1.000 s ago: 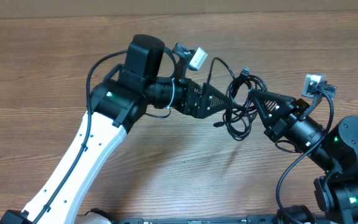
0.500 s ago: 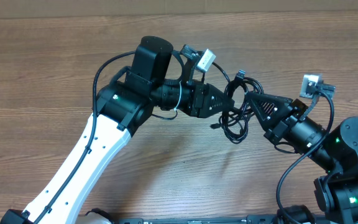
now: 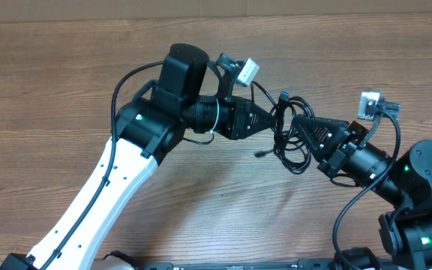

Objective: Untangle cables

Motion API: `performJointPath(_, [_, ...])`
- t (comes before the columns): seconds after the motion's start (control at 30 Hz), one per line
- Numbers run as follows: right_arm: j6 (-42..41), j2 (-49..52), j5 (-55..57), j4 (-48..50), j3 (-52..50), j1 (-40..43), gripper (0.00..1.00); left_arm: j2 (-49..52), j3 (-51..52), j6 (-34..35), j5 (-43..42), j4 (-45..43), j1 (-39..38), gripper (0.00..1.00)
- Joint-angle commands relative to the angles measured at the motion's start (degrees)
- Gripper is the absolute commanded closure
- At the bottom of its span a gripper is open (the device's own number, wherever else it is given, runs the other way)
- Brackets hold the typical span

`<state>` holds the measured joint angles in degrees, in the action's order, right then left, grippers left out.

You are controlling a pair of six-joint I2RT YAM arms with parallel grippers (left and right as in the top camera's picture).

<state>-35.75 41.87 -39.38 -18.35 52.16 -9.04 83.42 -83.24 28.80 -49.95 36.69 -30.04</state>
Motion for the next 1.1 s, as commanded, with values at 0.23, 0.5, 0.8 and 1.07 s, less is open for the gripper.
performJointPath(0.23, [3.3, -0.61, -8.5, 3.45, 1.33, 0.11, 0.96, -1.2, -0.92, 12.0, 27.87, 6.51, -0.33, 0.96])
performJointPath(0.5, [5.84, -0.61, -10.47, 1.77, 1.33, 0.11, 0.96, -1.2, -0.9, 15.61, 31.5, 7.26, 1.86, 0.96])
performJointPath(0.8, [5.81, -0.61, -10.43, 1.14, 1.33, 0.11, 0.96, -1.2, -0.9, -8.44, 12.33, 6.51, 2.05, 0.0])
performJointPath(1.07, [5.53, -0.61, -10.27, 1.18, 1.33, 0.11, 0.96, -1.2, -0.92, -16.09, -0.35, 6.58, 1.9, 0.0])
